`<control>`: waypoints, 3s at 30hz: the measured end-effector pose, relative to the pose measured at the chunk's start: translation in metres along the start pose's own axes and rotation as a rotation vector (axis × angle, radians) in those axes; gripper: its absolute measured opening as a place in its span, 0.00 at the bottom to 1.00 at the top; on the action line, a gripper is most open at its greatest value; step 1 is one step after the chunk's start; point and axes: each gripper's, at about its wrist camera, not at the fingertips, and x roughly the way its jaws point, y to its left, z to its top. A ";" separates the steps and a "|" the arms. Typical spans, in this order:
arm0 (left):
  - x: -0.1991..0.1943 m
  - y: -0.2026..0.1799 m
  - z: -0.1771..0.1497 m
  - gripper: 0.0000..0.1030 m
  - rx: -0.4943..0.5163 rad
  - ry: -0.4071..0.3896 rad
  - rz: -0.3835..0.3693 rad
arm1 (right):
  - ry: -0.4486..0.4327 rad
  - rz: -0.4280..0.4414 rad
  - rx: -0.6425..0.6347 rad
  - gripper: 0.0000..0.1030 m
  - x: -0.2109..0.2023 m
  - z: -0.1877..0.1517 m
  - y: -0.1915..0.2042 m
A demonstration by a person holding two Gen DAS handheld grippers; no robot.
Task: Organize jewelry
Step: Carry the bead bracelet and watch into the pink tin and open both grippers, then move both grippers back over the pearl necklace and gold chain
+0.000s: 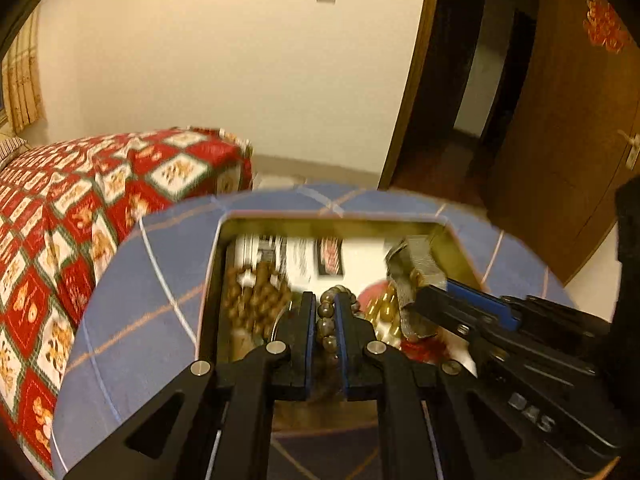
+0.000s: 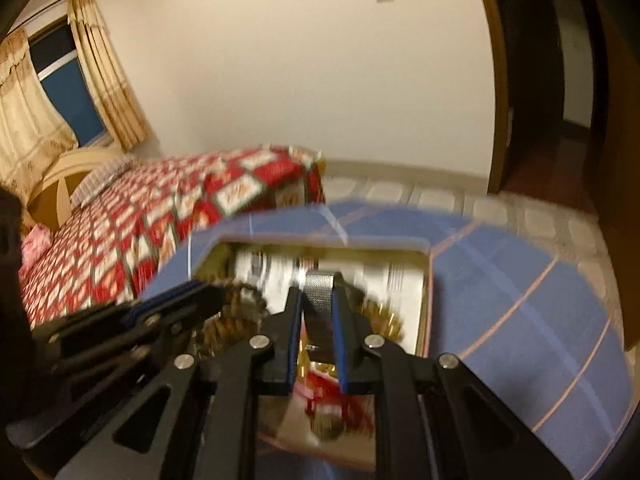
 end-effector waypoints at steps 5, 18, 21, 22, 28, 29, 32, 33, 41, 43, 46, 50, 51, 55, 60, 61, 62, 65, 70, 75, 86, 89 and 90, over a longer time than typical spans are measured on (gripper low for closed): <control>0.004 0.003 -0.008 0.09 -0.019 0.008 0.003 | 0.009 0.017 0.021 0.18 -0.007 -0.014 -0.004; -0.021 0.003 -0.015 0.55 -0.034 0.008 0.044 | -0.014 -0.004 0.040 0.40 -0.035 -0.025 -0.001; -0.031 0.000 -0.017 0.56 -0.029 -0.004 0.056 | -0.050 -0.019 0.048 0.40 -0.048 -0.023 0.003; -0.035 -0.001 -0.018 0.56 -0.028 -0.005 0.063 | -0.055 -0.019 0.055 0.40 -0.051 -0.023 0.003; -0.055 -0.010 -0.036 0.56 -0.004 0.006 0.100 | -0.068 -0.022 0.088 0.40 -0.068 -0.033 0.011; -0.058 -0.012 -0.040 0.56 0.001 0.010 0.111 | -0.066 -0.022 0.091 0.40 -0.069 -0.035 0.012; -0.067 -0.015 -0.049 0.56 0.003 0.019 0.122 | -0.055 -0.030 0.104 0.40 -0.075 -0.045 0.015; -0.070 -0.015 -0.052 0.56 0.002 0.020 0.123 | -0.053 -0.029 0.110 0.40 -0.077 -0.047 0.016; -0.092 -0.020 -0.075 0.56 0.000 0.025 0.154 | -0.040 -0.038 0.140 0.40 -0.092 -0.069 0.020; -0.097 -0.020 -0.081 0.56 0.000 0.027 0.164 | -0.037 -0.036 0.141 0.40 -0.096 -0.074 0.023; -0.102 -0.020 -0.088 0.56 -0.006 0.034 0.163 | -0.034 -0.033 0.136 0.40 -0.101 -0.080 0.029; -0.109 -0.021 -0.098 0.56 -0.005 0.037 0.186 | -0.030 -0.033 0.132 0.40 -0.107 -0.088 0.035; -0.111 -0.021 -0.100 0.56 -0.003 0.037 0.191 | -0.031 -0.031 0.130 0.40 -0.108 -0.090 0.037; -0.119 -0.021 -0.110 0.56 -0.007 0.037 0.195 | -0.034 -0.028 0.124 0.40 -0.115 -0.097 0.044; -0.126 -0.022 -0.118 0.56 -0.014 0.036 0.199 | -0.036 -0.024 0.124 0.40 -0.121 -0.106 0.050; -0.128 -0.022 -0.119 0.56 -0.013 0.035 0.200 | -0.035 -0.024 0.121 0.40 -0.121 -0.106 0.050; -0.129 -0.022 -0.120 0.56 -0.013 0.035 0.201 | -0.035 -0.025 0.119 0.40 -0.121 -0.106 0.050; -0.133 -0.022 -0.124 0.57 -0.007 0.030 0.206 | -0.035 -0.026 0.111 0.40 -0.125 -0.112 0.055; -0.144 -0.006 -0.137 0.57 -0.017 0.015 0.222 | -0.032 -0.033 0.090 0.40 -0.130 -0.120 0.062; -0.155 0.024 -0.163 0.57 -0.026 0.028 0.260 | -0.022 -0.033 0.073 0.40 -0.131 -0.128 0.067; -0.158 0.052 -0.191 0.56 -0.063 0.069 0.241 | 0.044 0.001 0.035 0.40 -0.117 -0.148 0.082; -0.153 0.045 -0.188 0.56 -0.037 0.073 0.223 | 0.052 0.007 0.010 0.40 -0.116 -0.151 0.089; -0.151 0.042 -0.187 0.56 -0.026 0.075 0.221 | 0.054 0.006 0.007 0.40 -0.116 -0.152 0.090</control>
